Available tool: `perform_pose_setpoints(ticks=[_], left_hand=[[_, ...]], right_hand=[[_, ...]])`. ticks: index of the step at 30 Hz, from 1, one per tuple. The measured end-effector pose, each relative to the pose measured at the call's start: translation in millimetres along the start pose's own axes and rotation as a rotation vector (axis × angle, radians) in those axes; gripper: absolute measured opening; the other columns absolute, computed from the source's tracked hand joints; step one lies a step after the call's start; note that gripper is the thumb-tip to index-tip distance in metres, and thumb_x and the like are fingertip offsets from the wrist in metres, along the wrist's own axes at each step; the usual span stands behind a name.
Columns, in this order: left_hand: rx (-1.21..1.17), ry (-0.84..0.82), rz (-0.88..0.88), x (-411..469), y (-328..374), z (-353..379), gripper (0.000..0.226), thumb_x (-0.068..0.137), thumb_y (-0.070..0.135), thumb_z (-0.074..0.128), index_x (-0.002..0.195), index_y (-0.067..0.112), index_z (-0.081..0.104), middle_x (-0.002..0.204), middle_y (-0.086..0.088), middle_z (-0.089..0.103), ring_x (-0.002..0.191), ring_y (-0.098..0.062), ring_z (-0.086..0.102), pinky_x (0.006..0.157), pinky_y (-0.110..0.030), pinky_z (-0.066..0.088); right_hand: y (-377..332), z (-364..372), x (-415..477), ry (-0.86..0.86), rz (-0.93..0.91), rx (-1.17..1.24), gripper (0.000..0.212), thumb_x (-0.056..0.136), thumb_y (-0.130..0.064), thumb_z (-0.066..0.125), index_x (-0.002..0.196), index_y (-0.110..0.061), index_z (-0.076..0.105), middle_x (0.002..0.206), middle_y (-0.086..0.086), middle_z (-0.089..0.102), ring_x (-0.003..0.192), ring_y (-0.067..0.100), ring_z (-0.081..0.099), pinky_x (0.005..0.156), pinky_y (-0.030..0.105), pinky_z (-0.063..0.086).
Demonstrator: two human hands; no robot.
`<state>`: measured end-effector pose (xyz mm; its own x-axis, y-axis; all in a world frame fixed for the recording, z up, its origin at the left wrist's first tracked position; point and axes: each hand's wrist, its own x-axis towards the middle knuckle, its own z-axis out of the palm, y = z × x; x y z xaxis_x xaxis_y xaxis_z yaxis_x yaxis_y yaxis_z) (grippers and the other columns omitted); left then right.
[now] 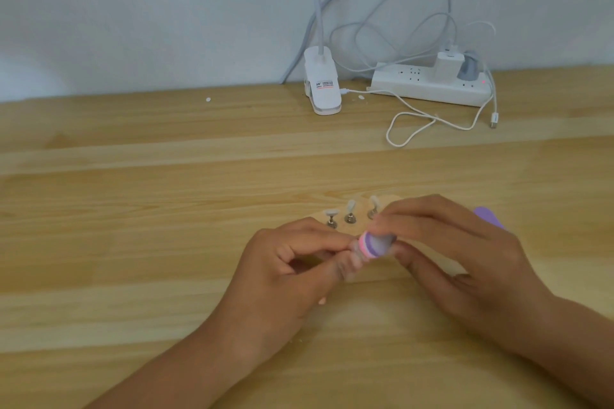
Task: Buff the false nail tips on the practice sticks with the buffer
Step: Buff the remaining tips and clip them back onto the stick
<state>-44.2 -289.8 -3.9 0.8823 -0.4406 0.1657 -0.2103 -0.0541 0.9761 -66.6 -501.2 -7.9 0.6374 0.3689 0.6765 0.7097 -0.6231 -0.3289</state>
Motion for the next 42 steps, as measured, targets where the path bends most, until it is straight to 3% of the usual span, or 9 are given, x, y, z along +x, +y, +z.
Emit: perform_pose_setpoints(ticks=[4,9,13,16,21,26,31,34,42], left_hand=[[-0.055,0.013,-0.001,0.1,-0.6,-0.5,0.012,0.075,0.019,0.08,0.087,0.017,0.08,0.084,-0.007,0.071,0.061,-0.012,0.058,0.049,-0.025,0.045],[-0.053,0.008,-0.001,-0.4,-1.8,-1.0,0.011,0.079,0.015,0.076,0.089,0.013,0.08,0.085,-0.011,0.07,0.067,-0.012,0.058,0.051,-0.024,0.046],[-0.076,0.012,-0.008,-0.1,-0.5,-1.3,0.01,0.079,0.015,0.076,0.088,0.013,0.08,0.084,-0.008,0.07,0.063,-0.007,0.058,0.051,-0.022,0.045],[-0.052,0.009,-0.026,-0.9,-0.1,-1.5,0.012,0.08,0.017,0.074,0.09,0.014,0.08,0.086,-0.011,0.069,0.069,-0.008,0.059,0.053,-0.022,0.046],[-0.095,0.022,-0.039,-0.7,2.1,-1.5,0.011,0.079,0.018,0.071,0.086,0.018,0.08,0.077,-0.001,0.071,0.062,-0.005,0.061,0.053,-0.02,0.047],[-0.14,0.035,-0.113,-2.3,0.8,-0.7,0.016,0.077,0.026,0.072,0.09,0.019,0.08,0.083,-0.008,0.076,0.08,-0.018,0.073,0.054,-0.021,0.049],[-0.116,0.002,-0.115,-2.1,2.5,0.8,0.017,0.078,0.029,0.075,0.092,0.02,0.079,0.082,-0.005,0.077,0.081,-0.018,0.074,0.055,-0.019,0.05],[-0.127,-0.005,-0.131,-3.0,2.4,0.2,0.015,0.081,0.025,0.069,0.091,0.018,0.078,0.085,-0.004,0.077,0.082,-0.02,0.074,0.055,-0.021,0.052],[-0.174,0.004,-0.122,-0.7,0.8,1.0,0.013,0.083,0.017,0.069,0.091,0.011,0.077,0.087,-0.008,0.076,0.083,-0.023,0.074,0.054,-0.023,0.053]], right_hand=[[-9.9,7.2,-3.8,-0.005,-0.092,0.048,0.027,0.091,0.003,0.058,0.113,-0.007,0.07,0.113,0.004,0.066,0.103,0.015,0.066,0.09,0.024,0.052],[-2.1,0.2,0.3,0.035,-0.029,0.009,0.024,0.091,-0.001,0.058,0.111,-0.005,0.07,0.109,0.005,0.066,0.103,0.013,0.064,0.093,0.023,0.05],[-7.9,4.3,-2.1,0.016,-0.127,0.041,0.031,0.089,0.005,0.061,0.116,-0.01,0.065,0.11,0.001,0.065,0.103,0.014,0.065,0.09,0.024,0.051],[0.3,1.7,-2.2,0.044,-0.079,-0.003,0.026,0.09,0.001,0.06,0.113,-0.009,0.068,0.11,0.0,0.064,0.102,0.014,0.063,0.091,0.023,0.05],[-3.7,4.6,-4.9,0.006,-0.184,-0.015,0.036,0.088,0.004,0.063,0.119,-0.013,0.069,0.113,0.004,0.066,0.107,0.015,0.063,0.094,0.023,0.048],[9.0,-5.0,1.3,0.181,0.004,-0.082,0.023,0.09,-0.002,0.062,0.112,-0.008,0.065,0.109,0.005,0.065,0.103,0.013,0.063,0.096,0.02,0.047],[0.2,6.6,-2.5,0.06,-0.105,-0.064,0.027,0.089,0.002,0.062,0.114,-0.007,0.068,0.109,0.007,0.066,0.103,0.017,0.064,0.091,0.026,0.051],[2.5,2.9,-0.9,0.084,-0.086,-0.071,0.025,0.09,0.002,0.061,0.111,-0.007,0.07,0.106,0.01,0.069,0.1,0.018,0.065,0.087,0.029,0.053],[4.1,2.7,1.8,0.11,-0.024,-0.044,0.022,0.09,-0.002,0.061,0.11,-0.007,0.07,0.108,0.005,0.067,0.103,0.011,0.063,0.094,0.019,0.047]])
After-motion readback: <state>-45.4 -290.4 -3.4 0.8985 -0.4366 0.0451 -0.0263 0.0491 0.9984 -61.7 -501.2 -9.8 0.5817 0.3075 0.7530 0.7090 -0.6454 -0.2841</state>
